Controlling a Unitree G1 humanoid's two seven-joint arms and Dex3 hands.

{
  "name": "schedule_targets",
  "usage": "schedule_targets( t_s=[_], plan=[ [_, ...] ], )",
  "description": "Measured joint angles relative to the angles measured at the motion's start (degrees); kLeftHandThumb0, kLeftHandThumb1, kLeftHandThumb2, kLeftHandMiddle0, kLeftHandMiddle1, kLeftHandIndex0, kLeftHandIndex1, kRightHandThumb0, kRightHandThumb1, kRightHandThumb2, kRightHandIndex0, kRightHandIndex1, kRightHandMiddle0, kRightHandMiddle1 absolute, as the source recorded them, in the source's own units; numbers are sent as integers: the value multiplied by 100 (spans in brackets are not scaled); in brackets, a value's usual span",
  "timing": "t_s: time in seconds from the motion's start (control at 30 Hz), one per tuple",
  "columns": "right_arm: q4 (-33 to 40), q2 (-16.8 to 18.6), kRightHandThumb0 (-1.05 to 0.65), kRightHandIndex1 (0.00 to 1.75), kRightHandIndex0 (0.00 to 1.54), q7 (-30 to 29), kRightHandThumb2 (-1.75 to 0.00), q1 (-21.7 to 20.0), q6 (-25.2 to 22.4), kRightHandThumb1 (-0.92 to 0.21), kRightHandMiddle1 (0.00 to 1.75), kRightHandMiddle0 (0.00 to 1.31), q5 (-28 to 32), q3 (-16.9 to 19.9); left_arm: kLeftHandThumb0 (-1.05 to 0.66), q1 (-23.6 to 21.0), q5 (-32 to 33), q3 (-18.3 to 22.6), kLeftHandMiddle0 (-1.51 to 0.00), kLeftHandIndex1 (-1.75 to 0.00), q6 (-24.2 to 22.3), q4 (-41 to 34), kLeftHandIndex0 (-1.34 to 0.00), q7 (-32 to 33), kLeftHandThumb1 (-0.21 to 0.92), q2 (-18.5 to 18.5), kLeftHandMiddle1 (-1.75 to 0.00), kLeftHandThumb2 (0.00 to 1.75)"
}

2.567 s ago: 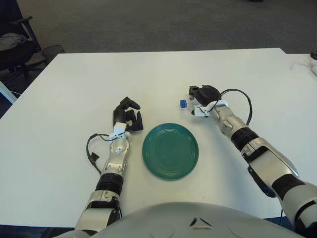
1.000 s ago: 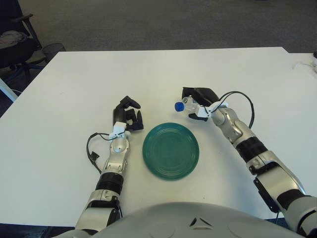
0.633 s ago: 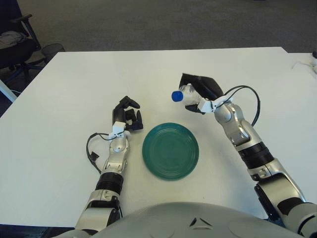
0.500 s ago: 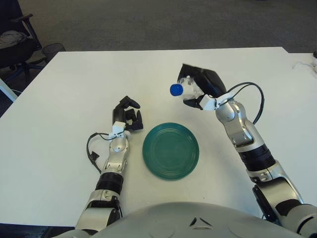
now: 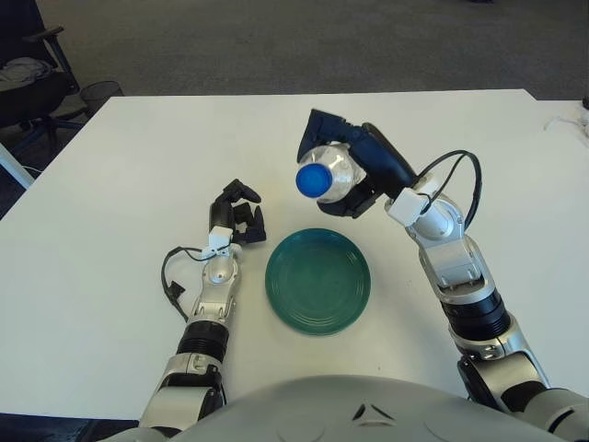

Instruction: Put the bottle into the plate.

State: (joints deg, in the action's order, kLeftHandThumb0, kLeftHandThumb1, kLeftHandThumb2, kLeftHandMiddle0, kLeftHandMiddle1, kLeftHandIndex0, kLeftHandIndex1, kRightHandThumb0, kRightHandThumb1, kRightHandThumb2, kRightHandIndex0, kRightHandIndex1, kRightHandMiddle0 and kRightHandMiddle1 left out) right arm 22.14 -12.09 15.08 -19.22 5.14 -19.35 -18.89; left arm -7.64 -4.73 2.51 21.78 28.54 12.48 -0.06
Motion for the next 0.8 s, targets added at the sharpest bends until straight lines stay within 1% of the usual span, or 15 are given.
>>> schedule_targets(
  t_s=[0.1,0.27,0.33,0.43,0.6,0.73,0.8],
  plan=[
    [146,-51,0,165,81,-19,-154,95,158,-10,175,55,-337,-215,-52,-23,-2,-2,-121,-175,-34,21,-72,-29,19,22,-175,148],
    [241,-49,0,169,79,-95,-155,463,702,-10,175,54,-621,-657,-52,-33,-13,-13,-120,-175,-187,-32,-70,-31,20,30,-175,146],
    [205,-77,0,169,78,-94,-154,596,876,-12,175,53,-667,-783,-52,-24,-14,-16,-121,-175,-223,-59,-71,-29,19,24,-175,147],
    [-27,-158,0,169,77,-88,-151,706,1278,-14,175,51,-710,-933,-53,13,-23,-15,-123,-175,-256,-113,-73,15,17,1,-175,150],
    [-644,-331,0,169,76,-41,-150,697,1760,-15,175,50,-817,-1049,-54,44,-109,-36,-125,-175,-275,-166,-74,163,15,-38,-175,152],
    [-1029,-446,0,170,75,-37,-149,673,1962,-16,175,50,-961,-1061,-54,64,-190,-67,-128,-175,-266,-195,-75,251,14,-53,-175,153],
    [-1103,-474,0,170,74,-36,-149,673,1981,-16,175,49,-1092,-1069,-55,67,-238,-79,-128,-175,-253,-195,-76,267,13,-53,-175,154]
  ],
)
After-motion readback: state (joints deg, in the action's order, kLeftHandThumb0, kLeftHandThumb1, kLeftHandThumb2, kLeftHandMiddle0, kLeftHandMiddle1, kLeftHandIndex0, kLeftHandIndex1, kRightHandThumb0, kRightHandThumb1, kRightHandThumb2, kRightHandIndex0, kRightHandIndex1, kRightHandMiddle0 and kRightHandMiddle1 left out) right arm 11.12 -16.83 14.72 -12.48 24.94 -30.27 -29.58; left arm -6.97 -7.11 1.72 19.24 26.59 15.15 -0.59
